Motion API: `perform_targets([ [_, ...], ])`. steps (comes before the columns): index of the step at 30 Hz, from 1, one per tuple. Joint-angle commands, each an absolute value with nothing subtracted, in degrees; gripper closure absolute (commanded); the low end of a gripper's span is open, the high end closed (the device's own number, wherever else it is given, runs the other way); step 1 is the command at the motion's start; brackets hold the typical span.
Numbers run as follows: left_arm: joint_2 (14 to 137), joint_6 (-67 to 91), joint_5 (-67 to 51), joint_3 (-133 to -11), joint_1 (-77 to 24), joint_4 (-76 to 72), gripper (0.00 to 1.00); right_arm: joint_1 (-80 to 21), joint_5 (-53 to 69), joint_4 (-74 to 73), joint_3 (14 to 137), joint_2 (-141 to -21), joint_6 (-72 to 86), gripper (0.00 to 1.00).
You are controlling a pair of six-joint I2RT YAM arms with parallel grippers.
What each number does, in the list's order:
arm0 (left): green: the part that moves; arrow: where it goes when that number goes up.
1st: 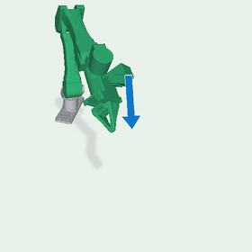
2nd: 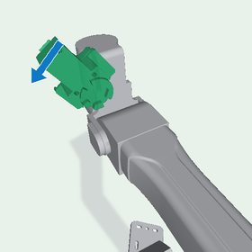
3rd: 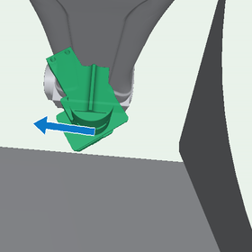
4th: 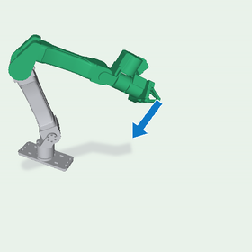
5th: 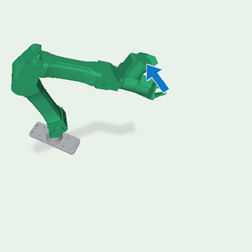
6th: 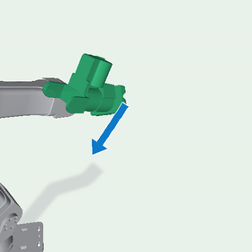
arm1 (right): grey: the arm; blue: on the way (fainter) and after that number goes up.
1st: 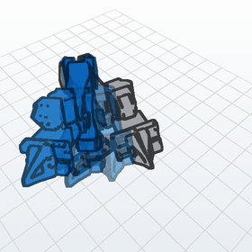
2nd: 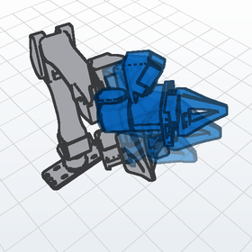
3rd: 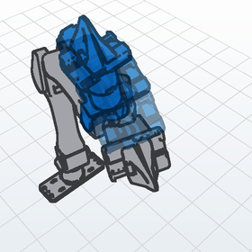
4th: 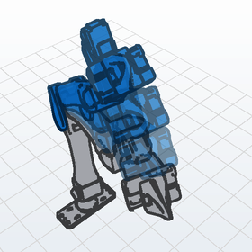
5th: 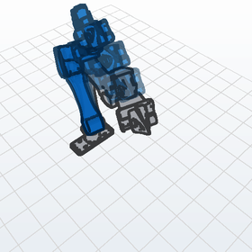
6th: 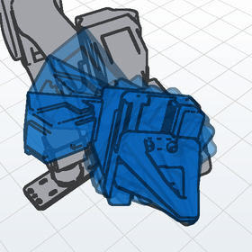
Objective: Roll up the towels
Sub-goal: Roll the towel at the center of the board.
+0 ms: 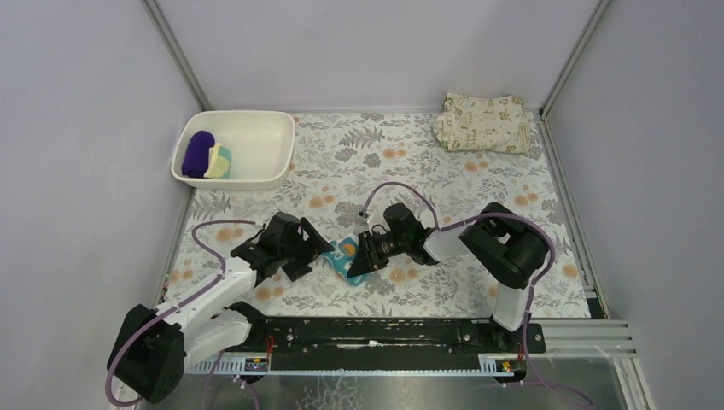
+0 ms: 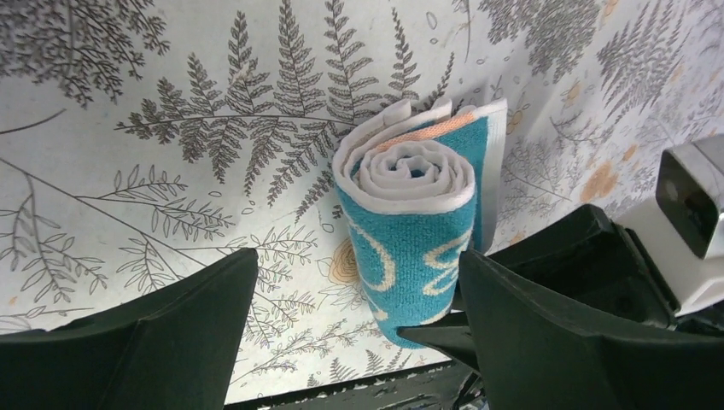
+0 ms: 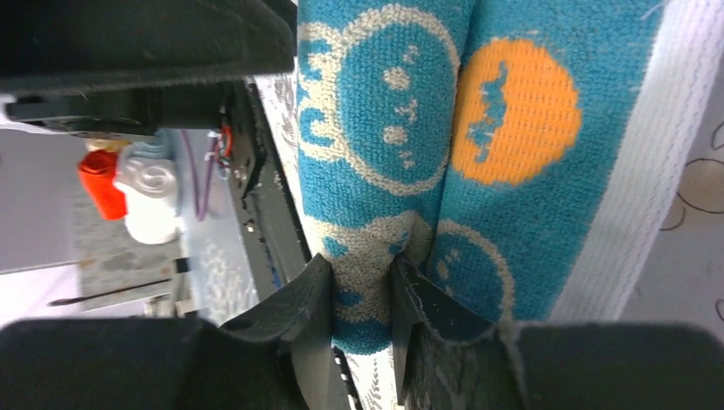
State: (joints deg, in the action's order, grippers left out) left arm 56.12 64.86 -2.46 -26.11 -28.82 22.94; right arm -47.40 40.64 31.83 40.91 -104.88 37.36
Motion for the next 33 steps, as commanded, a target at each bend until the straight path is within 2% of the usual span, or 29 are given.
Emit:
perform_targets([
  [1, 59.2, 65.2, -6.3, -25.1, -28.6, 15.3, 0.13, -46.3, 48.5, 32.2, 37.9, -112.0, 44.8, 0.91],
  [6, 64.1, 66.2, -7.6, -25.4, -28.9, 9.9, 0.14, -44.4, 51.4, 39.5, 36.6, -116.3, 50.5, 0.90],
  [8, 66.0, 66.3, -7.2, -25.4, -28.9, 9.8, 0.19, -44.0, 51.3, 39.7, 36.6, -116.6, 50.9, 0.90],
  [10, 68.0, 66.9, -6.9, -24.8, -28.9, 10.1, 0.28, -43.9, 50.6, 38.3, 36.8, -115.8, 50.4, 0.89],
  [11, 68.9, 67.1, -6.8, -24.4, -28.9, 10.0, 0.35, -43.9, 49.8, 36.2, 37.4, -115.0, 49.0, 0.88],
  [12, 69.7, 67.4, -6.6, -24.0, -28.9, 10.1, 0.46, -43.9, 48.7, 32.9, 38.2, -114.0, 47.3, 0.88],
  [16, 72.5, 67.5, -6.1, -23.2, -28.9, 10.9, 0.61, -44.0, 42.6, 16.9, 42.1, -108.5, 38.6, 0.79],
  [21, 74.1, 66.4, -4.7, -24.4, -28.9, 13.2, 0.63, -45.5, 30.5, 1.8, 46.3, -97.9, 28.5, 0.58],
  [27, 74.3, 66.0, -3.9, -25.2, -28.9, 15.1, 0.64, -54.2, 7.6, -12.8, 52.7, -87.0, 19.4, 0.45],
  [33, 74.6, 65.5, -4.0, -25.6, -28.9, 15.4, 0.64, -64.7, -7.5, -13.2, 55.5, -83.8, 12.7, 0.34],
])
